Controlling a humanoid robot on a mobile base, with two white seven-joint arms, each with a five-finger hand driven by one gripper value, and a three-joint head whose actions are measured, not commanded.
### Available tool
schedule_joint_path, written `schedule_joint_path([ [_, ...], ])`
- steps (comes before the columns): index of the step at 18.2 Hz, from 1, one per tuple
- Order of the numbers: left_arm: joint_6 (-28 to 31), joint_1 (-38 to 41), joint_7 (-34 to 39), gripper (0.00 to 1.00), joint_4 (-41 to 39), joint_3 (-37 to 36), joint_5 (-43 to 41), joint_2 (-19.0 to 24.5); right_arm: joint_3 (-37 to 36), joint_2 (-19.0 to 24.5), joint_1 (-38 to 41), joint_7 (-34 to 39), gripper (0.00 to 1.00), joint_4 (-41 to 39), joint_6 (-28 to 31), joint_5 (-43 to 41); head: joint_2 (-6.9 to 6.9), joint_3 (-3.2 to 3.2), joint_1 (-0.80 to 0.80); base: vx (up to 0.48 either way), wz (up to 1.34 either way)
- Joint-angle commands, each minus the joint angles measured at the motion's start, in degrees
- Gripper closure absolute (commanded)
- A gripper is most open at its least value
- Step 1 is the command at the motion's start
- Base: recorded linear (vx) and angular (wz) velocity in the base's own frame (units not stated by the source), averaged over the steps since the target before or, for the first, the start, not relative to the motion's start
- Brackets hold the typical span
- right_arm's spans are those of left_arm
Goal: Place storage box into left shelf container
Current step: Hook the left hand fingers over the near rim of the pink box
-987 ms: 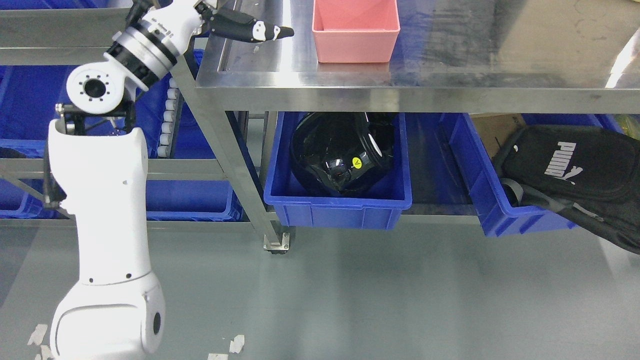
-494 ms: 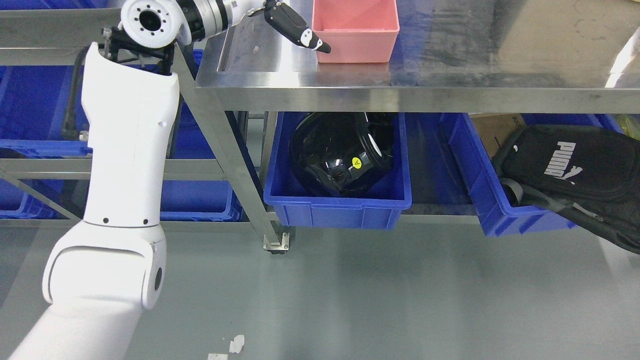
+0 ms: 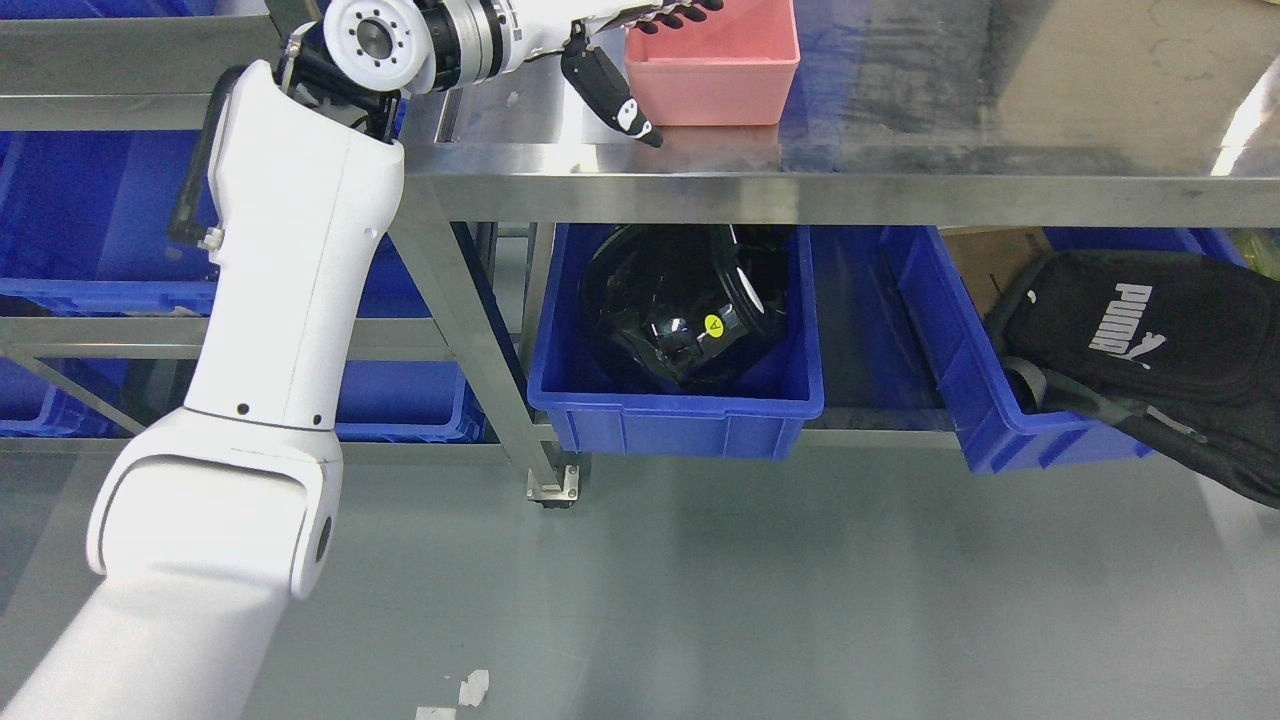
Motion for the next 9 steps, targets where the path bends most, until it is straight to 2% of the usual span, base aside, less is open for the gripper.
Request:
schedule_joint_path([
  [1,-0.1,-3.3,1.0,0.01,8.4,-4.8,-1.9,0.3,0.0,-1.0,-1.1,0.0,0.01,-1.0,0.0,0.0,0.00,0.00,0.00,0.000,0.00],
  [6,-0.2,-3.9,3.3,0.01,8.4,-6.8,-0.5,0.3,0.0,-1.0,-1.1,0.0,0.01,-1.0,0.0,0.0,0.00,0.00,0.00,0.000,0.00],
  [9,-0.6,-3.9,7.9,0.01,9.2,-10.2,4.9,0.3,0.0,-1.0,-1.1,0.0,0.01,-1.0,0.0,0.0,0.00,0.00,0.00,0.000,0.00],
])
